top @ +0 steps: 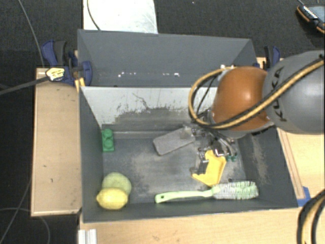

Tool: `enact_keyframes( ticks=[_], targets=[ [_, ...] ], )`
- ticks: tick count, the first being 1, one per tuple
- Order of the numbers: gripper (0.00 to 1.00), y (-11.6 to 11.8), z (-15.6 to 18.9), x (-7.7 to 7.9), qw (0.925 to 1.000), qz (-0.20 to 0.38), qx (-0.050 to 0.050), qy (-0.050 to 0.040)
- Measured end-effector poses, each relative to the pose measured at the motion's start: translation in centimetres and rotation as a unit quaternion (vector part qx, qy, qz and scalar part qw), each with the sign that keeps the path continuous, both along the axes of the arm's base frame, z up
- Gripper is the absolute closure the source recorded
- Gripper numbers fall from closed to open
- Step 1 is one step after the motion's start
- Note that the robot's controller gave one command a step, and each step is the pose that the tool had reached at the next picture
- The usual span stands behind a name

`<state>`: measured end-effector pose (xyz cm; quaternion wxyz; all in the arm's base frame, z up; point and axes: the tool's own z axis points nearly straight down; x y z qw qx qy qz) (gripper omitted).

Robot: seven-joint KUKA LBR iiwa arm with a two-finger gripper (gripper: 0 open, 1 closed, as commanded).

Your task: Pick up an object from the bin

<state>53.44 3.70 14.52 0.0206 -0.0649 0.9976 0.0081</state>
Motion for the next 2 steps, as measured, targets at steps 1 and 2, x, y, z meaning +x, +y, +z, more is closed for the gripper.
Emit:
enact_keyframes(
  ticks=[1,2],
  targets=[
    [0.0,0.5,0.6,-0.1,0.9994,-0.036,0.001,0.0013],
    [0.0,-8.5,8.7,2.0,1.0,0.002,-0.005,0.0051]
  ],
)
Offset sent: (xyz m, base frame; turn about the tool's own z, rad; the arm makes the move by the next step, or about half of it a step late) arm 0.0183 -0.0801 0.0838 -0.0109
